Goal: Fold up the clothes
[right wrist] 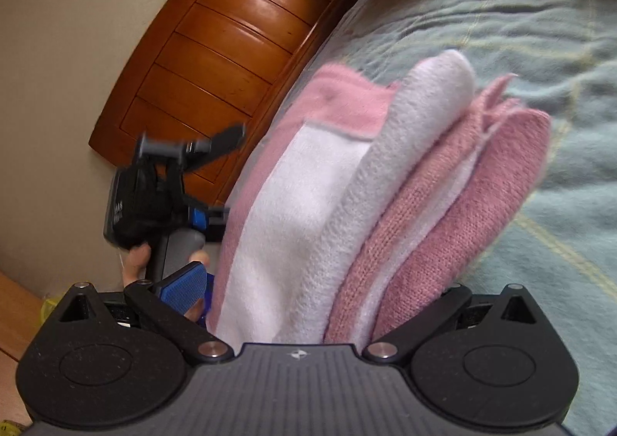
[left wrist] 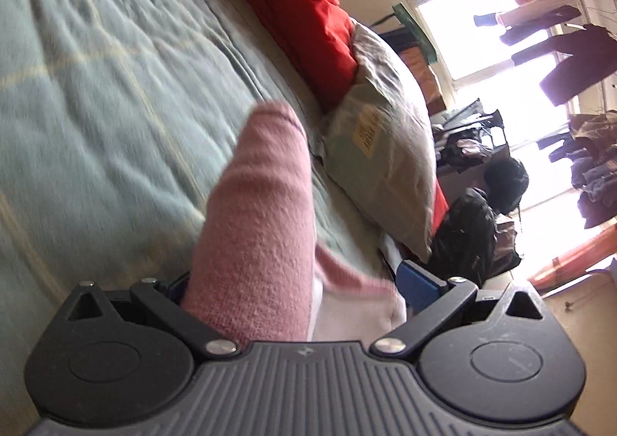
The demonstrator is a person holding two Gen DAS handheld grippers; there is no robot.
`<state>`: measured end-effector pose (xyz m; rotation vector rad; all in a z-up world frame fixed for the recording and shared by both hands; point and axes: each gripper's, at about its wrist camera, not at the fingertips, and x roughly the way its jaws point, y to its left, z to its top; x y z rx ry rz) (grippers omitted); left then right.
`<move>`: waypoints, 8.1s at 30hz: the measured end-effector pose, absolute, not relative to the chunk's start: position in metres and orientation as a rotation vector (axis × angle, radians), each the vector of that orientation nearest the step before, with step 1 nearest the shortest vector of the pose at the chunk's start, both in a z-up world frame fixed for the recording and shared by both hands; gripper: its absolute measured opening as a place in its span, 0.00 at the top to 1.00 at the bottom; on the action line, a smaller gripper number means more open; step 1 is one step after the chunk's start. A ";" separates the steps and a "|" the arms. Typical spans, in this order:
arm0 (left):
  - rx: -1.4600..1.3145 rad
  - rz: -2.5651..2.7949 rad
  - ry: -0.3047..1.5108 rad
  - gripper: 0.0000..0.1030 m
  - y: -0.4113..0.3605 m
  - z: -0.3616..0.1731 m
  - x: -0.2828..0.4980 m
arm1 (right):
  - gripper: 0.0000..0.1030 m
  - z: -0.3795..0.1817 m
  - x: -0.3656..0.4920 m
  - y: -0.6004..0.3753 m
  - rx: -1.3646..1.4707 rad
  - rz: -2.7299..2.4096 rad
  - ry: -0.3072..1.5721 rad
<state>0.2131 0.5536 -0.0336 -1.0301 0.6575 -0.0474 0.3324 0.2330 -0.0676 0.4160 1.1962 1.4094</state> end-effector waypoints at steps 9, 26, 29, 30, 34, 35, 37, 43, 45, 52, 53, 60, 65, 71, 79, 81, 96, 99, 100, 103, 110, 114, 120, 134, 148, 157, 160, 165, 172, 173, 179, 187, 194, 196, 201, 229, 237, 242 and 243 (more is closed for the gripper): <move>-0.991 0.091 0.638 0.02 0.577 -0.038 0.219 | 0.00 -0.091 0.310 0.256 0.361 1.429 1.231; -0.730 0.001 0.646 0.01 0.496 0.002 0.156 | 0.00 -0.091 0.324 0.214 0.329 1.292 1.266; -0.700 -0.026 0.617 0.01 0.478 0.005 0.126 | 0.00 -0.108 0.340 0.204 0.496 1.254 1.272; -0.699 -0.035 0.609 0.01 0.473 0.004 0.115 | 0.00 -0.110 0.345 0.202 0.538 1.237 1.255; -0.690 -0.022 0.590 0.01 0.458 -0.007 0.078 | 0.19 -0.104 0.357 0.206 0.548 1.186 1.200; -0.695 -0.015 0.595 0.01 0.456 -0.011 0.072 | 0.30 -0.101 0.358 0.209 0.501 1.169 1.184; -0.706 -0.010 0.610 0.01 0.455 -0.017 0.065 | 0.47 -0.096 0.360 0.216 0.413 1.147 1.160; -0.708 0.015 0.627 0.01 0.458 -0.026 0.054 | 0.51 -0.072 0.364 0.231 0.249 1.174 1.043; -0.693 0.028 0.618 0.01 0.462 -0.023 0.055 | 0.50 -0.076 0.366 0.231 0.232 1.157 1.081; -0.644 0.072 0.586 0.01 0.479 -0.014 0.061 | 0.37 -0.051 0.348 0.210 0.060 1.085 0.971; -0.646 0.078 0.584 0.01 0.485 -0.015 0.067 | 0.37 -0.042 0.341 0.212 0.010 1.067 0.919; -0.674 0.142 0.663 0.01 0.509 -0.041 0.087 | 0.22 -0.025 0.277 0.251 -0.257 1.202 0.668; -0.684 0.113 0.638 0.01 0.506 -0.047 0.071 | 0.20 -0.051 0.287 0.243 -0.356 1.106 0.690; -0.621 0.111 0.647 0.01 0.494 -0.027 0.081 | 0.20 -0.027 0.267 0.237 -0.321 1.188 0.610; -0.555 0.136 0.708 0.01 0.478 -0.015 0.088 | 0.19 -0.058 0.218 0.272 -0.555 1.259 0.561; -0.558 0.139 0.713 0.01 0.481 -0.016 0.087 | 0.18 -0.061 0.211 0.259 -0.574 1.269 0.521; -0.603 0.048 0.778 0.02 0.502 -0.037 0.192 | 0.15 -0.067 0.256 0.263 -0.422 1.246 0.595; -0.624 0.040 0.768 0.02 0.505 -0.042 0.189 | 0.14 -0.069 0.257 0.265 -0.414 1.255 0.601; -0.642 0.046 0.762 0.03 0.506 -0.041 0.187 | 0.13 -0.070 0.257 0.264 -0.405 1.258 0.604; -0.688 0.070 0.739 0.03 0.506 -0.034 0.179 | 0.11 -0.072 0.260 0.263 -0.382 1.266 0.613; -0.443 0.201 0.739 0.02 0.473 0.003 0.113 | 0.11 -0.045 0.266 0.263 -0.348 1.296 0.632; -0.271 0.262 0.703 0.01 0.447 0.009 0.052 | 0.11 -0.018 0.268 0.283 -0.352 1.308 0.569; -0.185 0.347 0.652 0.01 0.429 -0.005 -0.017 | 0.11 -0.018 0.282 0.361 -0.391 1.340 0.607; -0.135 0.431 0.640 0.01 0.427 -0.043 -0.064 | 0.05 -0.025 0.270 0.380 -0.465 1.307 0.672; -0.091 0.367 0.651 0.01 0.350 -0.013 -0.090 | 0.05 -0.017 0.209 0.219 -0.459 1.213 0.777; -0.176 0.268 0.608 0.01 0.322 0.006 -0.057 | 0.03 -0.011 0.160 0.086 -0.358 1.113 0.812; -0.159 0.248 0.612 0.01 0.319 0.004 -0.020 | 0.02 -0.011 0.142 0.053 -0.345 1.072 0.799; -0.155 0.253 0.656 0.01 0.322 -0.016 0.052 | 0.01 -0.013 0.124 0.020 -0.303 1.031 0.786; -0.231 0.250 0.724 0.01 0.321 -0.045 0.085 | 0.01 -0.029 0.120 0.027 -0.313 1.020 0.828; -0.220 0.255 0.724 0.01 0.316 -0.044 0.083 | 0.01 -0.030 0.119 0.027 -0.316 1.026 0.829; -0.132 0.247 0.677 0.01 0.295 -0.024 0.080 | 0.01 -0.033 0.122 0.030 -0.293 1.050 0.840; -0.185 0.265 0.727 0.01 0.297 -0.035 0.092 | 0.00 -0.030 0.124 0.019 -0.265 1.037 0.846; -0.148 0.350 0.652 0.01 0.263 -0.007 0.046 | 0.00 -0.031 0.129 0.020 -0.215 1.026 0.884; -0.151 0.386 0.647 0.01 0.252 -0.002 0.033 | 0.00 -0.036 0.132 0.024 -0.199 1.006 0.915; -0.137 0.426 0.666 0.01 0.229 0.007 0.000 | 0.00 -0.039 0.130 0.033 -0.190 1.016 0.949; -0.178 0.459 0.626 0.01 0.151 0.018 -0.083 | 0.00 -0.025 0.051 0.008 -0.273 0.966 0.799; -0.165 0.467 0.623 0.01 0.148 0.020 -0.083 | 0.00 -0.026 0.052 0.007 -0.268 0.968 0.799; -0.163 0.472 0.619 0.01 0.148 0.020 -0.083 | 0.00 -0.026 0.054 0.007 -0.260 0.965 0.802; -0.161 0.474 0.618 0.01 0.147 0.020 -0.083 | 0.00 -0.027 0.054 0.008 -0.259 0.965 0.803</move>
